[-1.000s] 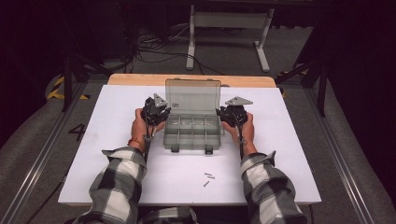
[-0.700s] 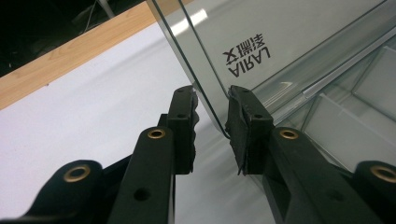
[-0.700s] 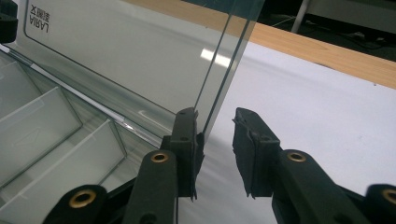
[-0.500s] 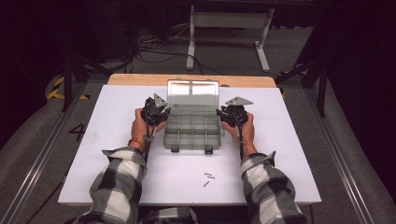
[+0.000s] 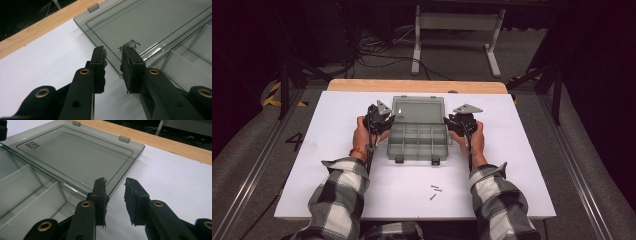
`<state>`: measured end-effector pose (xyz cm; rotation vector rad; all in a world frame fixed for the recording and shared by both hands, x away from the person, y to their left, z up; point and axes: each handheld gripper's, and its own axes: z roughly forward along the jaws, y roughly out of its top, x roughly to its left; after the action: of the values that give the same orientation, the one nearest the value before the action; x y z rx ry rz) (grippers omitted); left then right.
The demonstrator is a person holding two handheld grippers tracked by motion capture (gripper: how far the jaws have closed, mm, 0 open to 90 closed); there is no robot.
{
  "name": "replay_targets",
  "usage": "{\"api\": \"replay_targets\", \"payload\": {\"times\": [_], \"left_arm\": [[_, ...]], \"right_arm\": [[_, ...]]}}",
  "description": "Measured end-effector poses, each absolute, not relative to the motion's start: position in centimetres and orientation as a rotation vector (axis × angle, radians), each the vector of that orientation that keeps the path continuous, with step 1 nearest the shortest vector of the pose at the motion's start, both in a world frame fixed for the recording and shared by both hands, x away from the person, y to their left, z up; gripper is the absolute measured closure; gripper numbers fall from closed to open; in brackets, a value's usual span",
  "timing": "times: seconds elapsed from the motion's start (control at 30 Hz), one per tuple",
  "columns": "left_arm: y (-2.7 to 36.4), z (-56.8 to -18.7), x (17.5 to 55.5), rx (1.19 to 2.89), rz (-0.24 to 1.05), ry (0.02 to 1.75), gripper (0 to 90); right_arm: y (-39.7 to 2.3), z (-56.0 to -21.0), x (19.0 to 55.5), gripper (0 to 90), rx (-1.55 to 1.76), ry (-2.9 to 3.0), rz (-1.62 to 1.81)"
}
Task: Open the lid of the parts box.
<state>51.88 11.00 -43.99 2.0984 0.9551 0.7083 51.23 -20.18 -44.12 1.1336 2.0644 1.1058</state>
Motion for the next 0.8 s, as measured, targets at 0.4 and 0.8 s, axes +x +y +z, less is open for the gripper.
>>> {"api": "replay_targets", "payload": {"times": [0.4,0.8], "left_arm": [[11.1,-43.6,51.8,2.130,0.724,0.936,71.0],[11.7,-42.6,51.4,2.116,0.718,0.897,67.4]], "right_arm": [[-20.2,-43.9,51.1,68.1,1.128,2.076,1.084],[-21.0,-42.8,50.6,62.4,1.103,2.081,1.098]]}}
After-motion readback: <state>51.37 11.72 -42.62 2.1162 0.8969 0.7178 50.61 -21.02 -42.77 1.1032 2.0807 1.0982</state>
